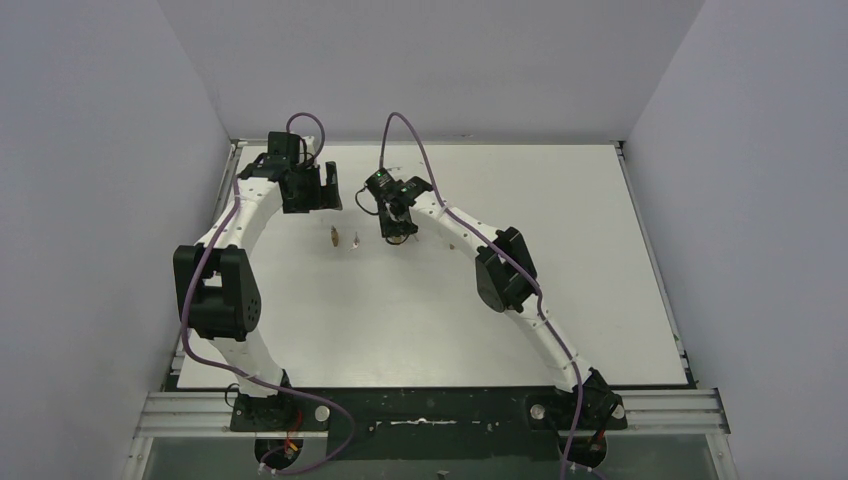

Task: Lock with the key
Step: Adjust the lock at the center of the board, then adjust the key at the center of the board.

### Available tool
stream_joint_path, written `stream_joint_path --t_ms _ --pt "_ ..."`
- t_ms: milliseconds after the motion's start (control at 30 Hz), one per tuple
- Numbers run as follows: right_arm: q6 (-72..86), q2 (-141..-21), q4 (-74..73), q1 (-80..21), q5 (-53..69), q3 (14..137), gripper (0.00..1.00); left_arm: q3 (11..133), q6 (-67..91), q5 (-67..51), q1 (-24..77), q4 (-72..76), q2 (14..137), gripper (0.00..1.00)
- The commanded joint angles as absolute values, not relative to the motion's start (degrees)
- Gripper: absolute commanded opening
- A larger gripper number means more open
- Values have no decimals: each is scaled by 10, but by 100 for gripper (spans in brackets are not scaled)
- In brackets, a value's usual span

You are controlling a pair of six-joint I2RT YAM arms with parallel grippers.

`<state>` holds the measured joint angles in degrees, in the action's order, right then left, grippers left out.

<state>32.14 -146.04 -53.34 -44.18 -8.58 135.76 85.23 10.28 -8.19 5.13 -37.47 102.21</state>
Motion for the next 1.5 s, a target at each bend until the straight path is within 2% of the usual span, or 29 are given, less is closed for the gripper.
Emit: stream_joint_path --t_ms 0,100,267,633,933,1467 --pt "325 -1410 -508 -437 -87 1359 39 879 105 -95 47 -363 997 80" --pt "320 -1393 -489 -436 -75 1364 46 878 105 -97 47 -363 997 80" --pt "318 -1371 -477 -419 -65 1381 47 877 105 -98 47 -363 994 80" --pt "319 -1334 -450 -366 -65 1306 41 877 105 -100 46 -364 998 80" --pt "321 -1351 -431 -364 -53 1248 27 878 106 -102 46 -364 1003 80" --pt "319 -1404 -429 -380 -46 1253 25 883 104 -106 45 -367 1007 80"
